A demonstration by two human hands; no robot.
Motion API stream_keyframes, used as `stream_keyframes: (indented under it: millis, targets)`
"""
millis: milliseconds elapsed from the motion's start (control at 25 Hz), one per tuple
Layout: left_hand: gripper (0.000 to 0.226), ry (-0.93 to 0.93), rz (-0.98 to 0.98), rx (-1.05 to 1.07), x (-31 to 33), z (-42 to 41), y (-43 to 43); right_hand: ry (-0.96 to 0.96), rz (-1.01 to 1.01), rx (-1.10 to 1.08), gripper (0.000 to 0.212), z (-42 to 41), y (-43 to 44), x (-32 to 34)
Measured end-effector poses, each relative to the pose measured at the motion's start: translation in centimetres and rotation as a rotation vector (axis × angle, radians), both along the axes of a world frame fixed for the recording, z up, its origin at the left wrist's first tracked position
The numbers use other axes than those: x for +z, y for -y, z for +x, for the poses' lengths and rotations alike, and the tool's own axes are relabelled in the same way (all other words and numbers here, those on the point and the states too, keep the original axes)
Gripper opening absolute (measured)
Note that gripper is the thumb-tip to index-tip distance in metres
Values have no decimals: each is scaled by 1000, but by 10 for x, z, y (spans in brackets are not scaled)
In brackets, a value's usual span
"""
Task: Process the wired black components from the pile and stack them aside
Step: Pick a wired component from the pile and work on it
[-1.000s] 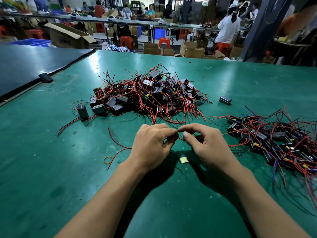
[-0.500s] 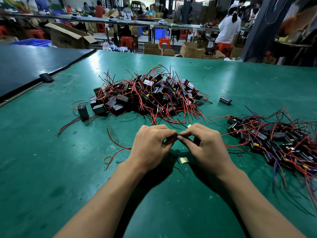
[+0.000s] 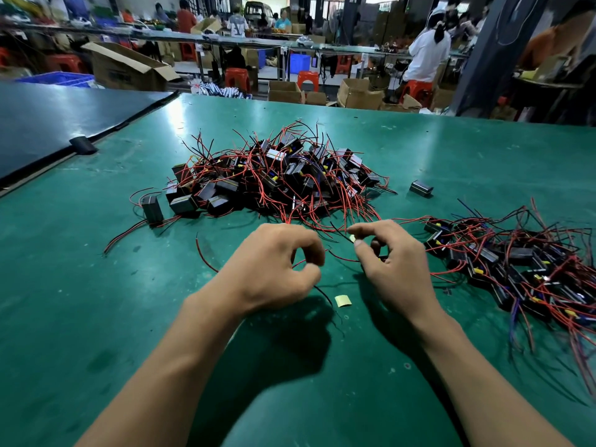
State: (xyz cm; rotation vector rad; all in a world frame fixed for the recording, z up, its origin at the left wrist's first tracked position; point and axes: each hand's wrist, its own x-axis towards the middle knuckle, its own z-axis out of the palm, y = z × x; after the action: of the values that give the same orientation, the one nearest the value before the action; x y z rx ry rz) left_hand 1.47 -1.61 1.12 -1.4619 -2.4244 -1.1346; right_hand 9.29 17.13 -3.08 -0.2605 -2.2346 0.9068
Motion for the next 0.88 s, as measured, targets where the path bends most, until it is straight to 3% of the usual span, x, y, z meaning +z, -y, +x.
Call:
stream_keyframes:
  millis: [120,200,320,600,880]
  targets:
    - [24,-75,-246,-53,-2,3,-1,141,35,-53,23,-3,-2,-7]
    - [23,-77,-301,-59,-5,4,-4,213,39,-82,24,-3,-3,-10]
    - [23,-76,-327,-59,-10,1,-7,168,55,-55,19,-4,-2,-10]
    - [8,-110,40,5,-28,5,-19,41,-160,-98,5,-7,3,-13]
    - [23,-144,240,209,-42,-1,-28,5,-148,-6,9,-2,7,-7]
